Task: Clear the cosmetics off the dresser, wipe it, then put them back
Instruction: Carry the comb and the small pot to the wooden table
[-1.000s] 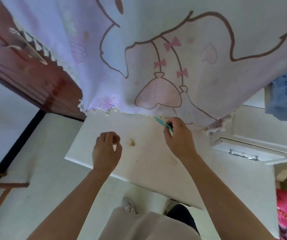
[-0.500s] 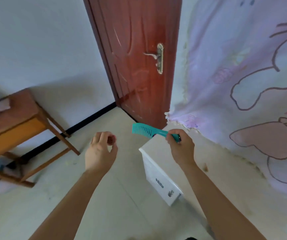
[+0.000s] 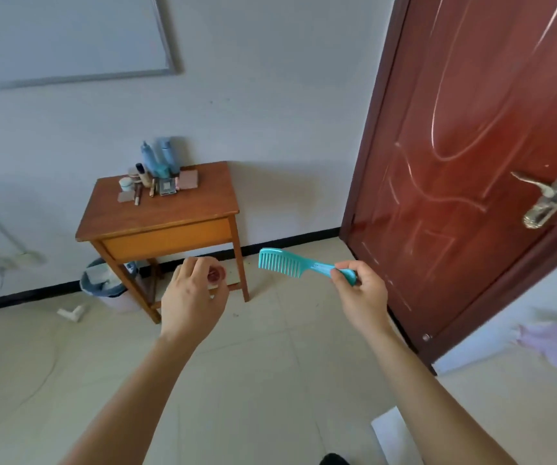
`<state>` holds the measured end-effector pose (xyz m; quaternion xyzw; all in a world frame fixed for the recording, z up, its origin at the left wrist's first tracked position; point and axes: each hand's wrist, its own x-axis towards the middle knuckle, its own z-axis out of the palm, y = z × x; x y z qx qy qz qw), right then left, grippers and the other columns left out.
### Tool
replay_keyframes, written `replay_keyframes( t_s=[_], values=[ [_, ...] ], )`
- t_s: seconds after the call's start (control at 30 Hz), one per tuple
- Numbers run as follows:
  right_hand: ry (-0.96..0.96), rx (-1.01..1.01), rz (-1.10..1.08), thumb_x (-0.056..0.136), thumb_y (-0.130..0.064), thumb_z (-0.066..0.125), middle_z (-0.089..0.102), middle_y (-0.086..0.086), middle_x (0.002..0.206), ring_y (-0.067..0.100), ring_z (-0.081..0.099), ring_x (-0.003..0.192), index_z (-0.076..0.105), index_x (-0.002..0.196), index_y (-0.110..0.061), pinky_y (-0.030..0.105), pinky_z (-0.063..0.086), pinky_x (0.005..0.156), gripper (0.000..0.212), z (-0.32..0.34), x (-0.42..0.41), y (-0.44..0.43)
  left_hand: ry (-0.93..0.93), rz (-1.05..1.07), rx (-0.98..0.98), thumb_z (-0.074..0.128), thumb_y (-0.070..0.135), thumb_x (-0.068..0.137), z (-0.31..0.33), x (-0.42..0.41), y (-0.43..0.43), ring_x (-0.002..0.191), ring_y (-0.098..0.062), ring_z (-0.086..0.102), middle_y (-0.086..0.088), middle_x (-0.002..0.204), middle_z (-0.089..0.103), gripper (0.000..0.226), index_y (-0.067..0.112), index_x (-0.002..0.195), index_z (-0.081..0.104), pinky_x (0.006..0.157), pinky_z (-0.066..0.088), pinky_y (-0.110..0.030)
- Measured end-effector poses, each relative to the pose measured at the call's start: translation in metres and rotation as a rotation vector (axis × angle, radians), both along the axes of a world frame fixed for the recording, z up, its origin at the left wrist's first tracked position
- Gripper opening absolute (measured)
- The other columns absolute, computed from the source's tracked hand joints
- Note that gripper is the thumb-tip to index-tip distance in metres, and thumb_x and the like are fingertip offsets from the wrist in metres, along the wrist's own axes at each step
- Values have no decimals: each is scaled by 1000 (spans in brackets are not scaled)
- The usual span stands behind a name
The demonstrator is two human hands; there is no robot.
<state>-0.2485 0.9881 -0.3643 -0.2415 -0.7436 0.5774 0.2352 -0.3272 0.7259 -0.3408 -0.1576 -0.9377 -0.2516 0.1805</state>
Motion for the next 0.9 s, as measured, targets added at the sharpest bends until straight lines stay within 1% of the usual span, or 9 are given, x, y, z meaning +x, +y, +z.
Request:
replay_keyframes(
  t_s=[0.1,0.17,0.23,0.3,0.4,0.53,0.6,0.73,0.9],
  values=[
    [-43,-26,45,87,-19,70,68,-6,79,4,55,60,67,85,-27,15,42,53,8,-13,-54,-14,-40,65,2,72,24,83,-19,-38,-24,89,-17,55,4,101,59,22,22,101,59,61,41,-24],
    [-70,-41,73,88,-20,70,70,-2,83,9,60,66,67,88,-26,15,43,53,7,-23,-96,-22,-62,84,-27,71,27,83,-30,-67,-36,91,-16,55,6,102,59,23,24,103,59,62,43,-24],
    [-77,-56,103,89,-19,70,70,2,86,12,61,69,67,90,-24,12,43,52,7,-34,-144,-31,-75,112,-46,71,27,83,-38,-104,-47,91,-16,55,7,103,58,23,25,102,58,61,46,-26],
    [-81,-71,135,90,-17,70,69,4,88,12,62,73,67,93,-20,9,42,51,5,-43,-194,-42,-91,148,-60,71,24,82,-43,-145,-55,91,-17,54,5,101,58,24,23,103,59,60,42,-27],
    [-103,-94,187,91,-17,70,70,2,92,13,67,82,67,94,-19,9,45,54,5,-51,-269,-54,-140,196,-123,70,25,82,-43,-209,-62,94,-19,54,3,101,58,26,21,106,60,62,39,-26],
    [-120,-148,242,91,-16,69,71,1,97,15,69,88,66,92,-22,10,48,58,7,-45,-370,-72,-147,223,-157,70,24,82,-26,-296,-71,93,-20,56,2,101,59,21,22,101,61,63,38,-27],
    [-124,-147,271,91,-17,69,70,-1,99,14,68,91,66,91,-25,10,48,58,9,-40,-418,-84,-143,238,-152,72,23,81,-17,-334,-77,92,-19,56,3,102,59,21,24,99,60,61,37,-25],
    [-208,-114,366,93,-21,68,68,-5,103,11,69,90,65,95,-28,17,56,63,8,-45,-484,-117,-187,274,-147,72,24,82,-26,-381,-103,91,-14,54,6,103,58,22,27,98,58,56,37,-20],
    [-290,-77,401,92,-25,68,67,-7,100,11,67,93,64,95,-31,13,52,58,9,-60,-552,-157,-262,318,-147,68,32,86,-52,-451,-145,96,-13,54,7,108,58,20,29,102,56,60,49,-23]
  ],
)
